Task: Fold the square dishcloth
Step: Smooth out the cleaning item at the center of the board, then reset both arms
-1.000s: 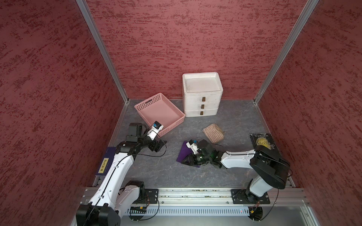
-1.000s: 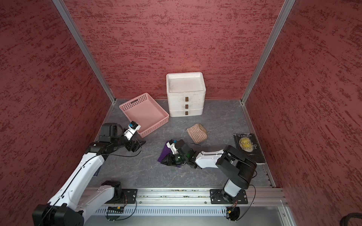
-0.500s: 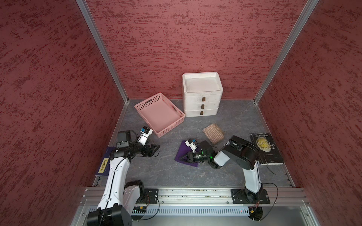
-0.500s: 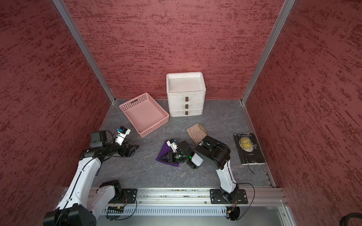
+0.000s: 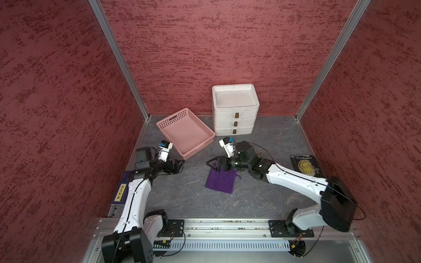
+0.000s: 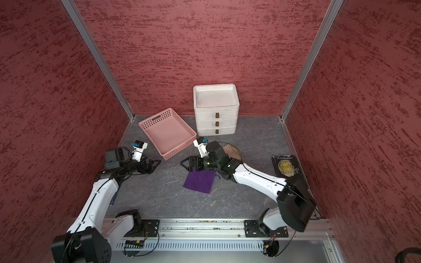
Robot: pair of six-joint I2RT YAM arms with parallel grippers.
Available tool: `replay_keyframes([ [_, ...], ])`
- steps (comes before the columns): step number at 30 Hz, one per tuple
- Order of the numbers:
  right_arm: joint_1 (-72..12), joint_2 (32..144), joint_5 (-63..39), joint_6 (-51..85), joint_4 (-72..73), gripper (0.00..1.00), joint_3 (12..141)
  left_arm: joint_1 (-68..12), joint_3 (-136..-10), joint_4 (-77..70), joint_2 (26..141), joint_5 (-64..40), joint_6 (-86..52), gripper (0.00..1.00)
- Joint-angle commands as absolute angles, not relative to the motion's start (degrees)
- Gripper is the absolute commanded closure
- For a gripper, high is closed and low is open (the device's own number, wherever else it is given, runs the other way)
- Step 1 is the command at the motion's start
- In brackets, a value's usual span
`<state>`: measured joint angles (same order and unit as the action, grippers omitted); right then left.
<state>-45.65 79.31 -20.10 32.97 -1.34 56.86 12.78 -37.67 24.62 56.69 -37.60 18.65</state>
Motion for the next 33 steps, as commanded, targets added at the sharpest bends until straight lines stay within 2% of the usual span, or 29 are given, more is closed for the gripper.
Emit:
replay_keyframes([
  [1,-41.67,71.6,-2.19,19.88,-20.85,0.02,57.64,12.88,-36.1,11.74,58.22,-34.52,12.22,0.0],
  [6,-34.56,60.04,21.81,14.01,-14.64,0.02,47.89,10.61,-31.18,-2.29,63.68,-29.76,9.39,0.0],
  [8,-32.28,54.6,32.54,9.43,-3.46,0.01,39.08,9.17,-29.28,-8.66,66.72,-27.42,7.43,0.0],
  [11,-29.55,48.62,40.58,2.02,16.71,0.01,26.76,7.11,-26.29,-17.02,70.06,-23.9,6.12,0.0],
  [13,-26.28,47.33,42.61,1.27,22.76,0.02,22.39,6.14,-23.25,-25.83,71.72,-21.42,5.81,0.0],
  [16,-19.57,49.1,38.65,2.57,24.53,0.02,19.34,5.74,-20.18,-35.44,71.91,-19.42,5.18,0.0],
  [18,-16.19,52.03,35.97,2.09,29.31,0.02,16.92,5.44,-15.46,-48.49,72.29,-19.2,4.97,0.0],
  [20,-13.48,55.73,33.09,0.58,35.54,0.01,14.02,4.77,-12.33,-54.55,72.62,-18.66,4.53,0.0],
  [23,-11.09,63.08,28.52,-1.2,49.34,0.02,10.45,3.15,-7.87,-66.59,75.49,-16.8,4.83,0.0],
  [26,-9.95,73.22,25.9,-2.56,63.89,0.02,7.57,2.56,-5.28,-80.13,84.75,-15.62,4.76,0.0],
  [29,-9.79,83.37,23.61,-3.7,79.52,0.02,5.86,2.34,-7.44,-80.58,90.2,-12.29,3.74,0.0],
  [33,-9.76,90.15,16.2,-6.78,80.33,0.01,8.7,-0.06,-7.5,-80.52,90.26,-7.75,5.07,0.0],
])
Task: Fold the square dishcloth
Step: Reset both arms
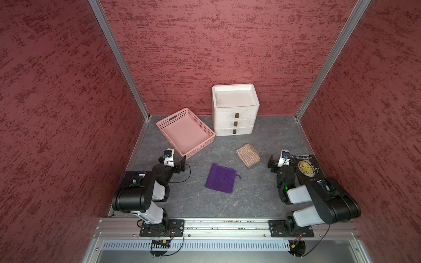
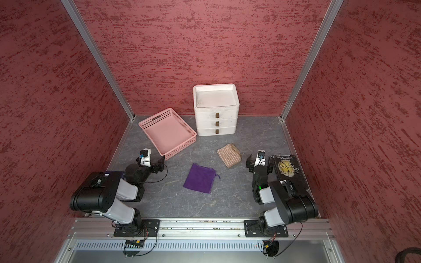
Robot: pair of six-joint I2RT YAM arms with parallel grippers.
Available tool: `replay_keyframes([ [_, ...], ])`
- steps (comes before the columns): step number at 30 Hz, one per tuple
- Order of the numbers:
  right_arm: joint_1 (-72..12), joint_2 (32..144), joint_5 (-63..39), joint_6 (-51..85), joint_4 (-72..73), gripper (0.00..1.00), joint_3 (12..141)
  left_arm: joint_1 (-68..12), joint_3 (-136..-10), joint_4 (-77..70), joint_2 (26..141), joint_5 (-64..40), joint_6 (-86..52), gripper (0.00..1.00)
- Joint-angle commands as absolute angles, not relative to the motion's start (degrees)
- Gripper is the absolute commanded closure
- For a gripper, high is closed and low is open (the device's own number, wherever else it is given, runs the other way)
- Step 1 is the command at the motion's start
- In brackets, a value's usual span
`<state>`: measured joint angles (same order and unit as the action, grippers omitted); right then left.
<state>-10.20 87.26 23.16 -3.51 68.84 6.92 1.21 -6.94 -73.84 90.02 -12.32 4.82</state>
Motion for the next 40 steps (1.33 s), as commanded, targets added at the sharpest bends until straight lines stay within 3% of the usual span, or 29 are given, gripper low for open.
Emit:
replay_keyframes([
  [1,-9.72,92.47,13.17,-7.48,80.33,0.02,9.48,-0.35,-7.55,-80.83,90.42,-6.9,5.16,0.0],
  [4,-8.65,92.13,13.09,-6.41,76.69,0.02,12.11,-0.86,-9.22,-76.98,90.17,-6.6,5.73,0.0],
  [9,-2.97,88.78,10.09,0.32,54.08,0.01,21.36,4.23,-21.79,-50.82,87.46,-10.21,0.82,0.0],
  [40,-2.11,88.64,9.75,0.81,54.99,0.01,20.8,3.96,-21.45,-52.03,87.62,-10.15,0.97,0.0],
])
